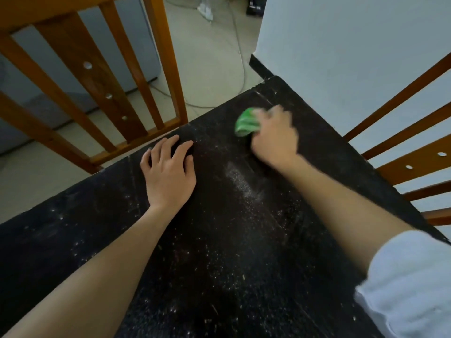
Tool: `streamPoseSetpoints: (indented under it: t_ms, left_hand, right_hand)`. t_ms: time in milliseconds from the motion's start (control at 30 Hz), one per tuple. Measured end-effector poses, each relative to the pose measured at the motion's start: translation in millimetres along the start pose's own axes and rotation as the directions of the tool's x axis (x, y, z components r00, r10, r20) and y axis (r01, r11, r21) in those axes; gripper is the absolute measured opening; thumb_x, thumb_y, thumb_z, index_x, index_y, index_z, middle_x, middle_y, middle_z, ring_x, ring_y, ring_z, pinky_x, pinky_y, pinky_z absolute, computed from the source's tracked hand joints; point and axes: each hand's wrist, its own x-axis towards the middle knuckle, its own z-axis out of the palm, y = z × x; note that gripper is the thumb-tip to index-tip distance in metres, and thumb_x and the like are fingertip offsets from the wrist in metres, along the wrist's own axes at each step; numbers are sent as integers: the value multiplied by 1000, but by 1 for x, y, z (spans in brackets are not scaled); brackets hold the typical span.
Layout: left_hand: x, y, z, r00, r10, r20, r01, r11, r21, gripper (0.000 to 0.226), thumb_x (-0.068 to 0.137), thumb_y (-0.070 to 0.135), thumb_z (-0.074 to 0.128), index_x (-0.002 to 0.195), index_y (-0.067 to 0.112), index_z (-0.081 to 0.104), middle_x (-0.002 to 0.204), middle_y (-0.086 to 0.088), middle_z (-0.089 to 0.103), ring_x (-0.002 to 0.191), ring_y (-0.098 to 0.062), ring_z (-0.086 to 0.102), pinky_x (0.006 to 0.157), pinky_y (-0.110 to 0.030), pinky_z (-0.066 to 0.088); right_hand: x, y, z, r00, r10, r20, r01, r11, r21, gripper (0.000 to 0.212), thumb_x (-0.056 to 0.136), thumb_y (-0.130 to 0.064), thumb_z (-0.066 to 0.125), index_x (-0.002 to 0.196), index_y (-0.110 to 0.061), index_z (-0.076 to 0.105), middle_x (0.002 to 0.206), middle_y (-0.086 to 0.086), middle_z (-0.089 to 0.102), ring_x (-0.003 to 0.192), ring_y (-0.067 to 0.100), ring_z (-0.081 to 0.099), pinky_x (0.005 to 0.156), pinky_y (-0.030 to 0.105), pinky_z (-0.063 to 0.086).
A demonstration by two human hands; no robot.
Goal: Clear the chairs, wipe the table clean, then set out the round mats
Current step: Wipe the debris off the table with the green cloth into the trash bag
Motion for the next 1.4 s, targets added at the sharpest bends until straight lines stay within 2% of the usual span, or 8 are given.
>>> streamPoseSetpoints:
  t_ms: [100,233,400,567,700,967,1200,1400]
  left_hand:
    - [2,-1,1,986,-167,-22,166,986,-17,44,97,31,38,140,22,38,150,-4,32,141,-22,21,116,-45,8]
    - [3,-1,0,988,-153,-7,153,988,-16,45,96,35,40,141,26,39,152,-2,29,143,-22,17,116,-45,4]
    - [3,-1,-1,987,-159,-31,157,986,-64,45,97,32,39,141,24,39,151,1,33,142,-19,19,116,-43,4]
    - [4,2,-3,944,-313,-107,265,909,-322,43,100,22,35,143,18,35,151,0,33,141,-14,23,119,-39,10]
    - [-5,2,-16,917,-387,-99,308,843,-442,39,99,18,36,138,12,42,143,-4,43,137,-16,31,119,-40,11]
    - [0,-61,-34,996,-31,88,54,959,-279,38,96,27,45,134,27,49,136,3,50,130,-14,36,108,-32,13]
    - [1,-69,-28,997,75,-12,-76,984,-160,34,93,25,53,127,23,57,134,6,55,127,-18,41,105,-38,22]
    - [1,-68,-29,995,103,1,-103,988,-115,35,93,27,52,128,24,56,135,6,54,129,-21,41,108,-42,24]
  right_hand:
    - [-31,-23,-1,959,-282,-7,281,954,103,44,88,-16,48,131,-23,44,113,6,49,101,21,49,73,32,43]
    - [35,11,-16,964,35,-263,-36,999,1,48,84,-8,44,131,-20,42,120,14,45,111,32,44,83,41,43]
    - [74,0,0,948,299,-105,-295,954,48,50,83,-14,42,132,-22,40,135,14,34,125,34,31,98,46,29]
    - [8,-56,23,982,-190,21,190,982,6,49,82,-18,48,131,-25,44,124,8,40,114,28,36,91,41,32]
    - [-48,-64,7,761,-535,367,428,839,336,53,83,-4,46,131,-27,49,113,0,43,107,17,40,93,32,35]
    - [30,-41,3,979,-83,184,77,996,39,60,82,-6,42,138,-28,36,129,15,38,121,35,34,98,46,34]
    - [-115,-70,0,473,-716,513,636,681,363,50,88,-12,52,133,-32,43,112,2,40,101,17,43,85,35,45]
    - [4,-19,-5,948,-305,94,289,945,155,54,78,-3,48,126,-28,53,113,10,49,105,30,49,92,44,45]
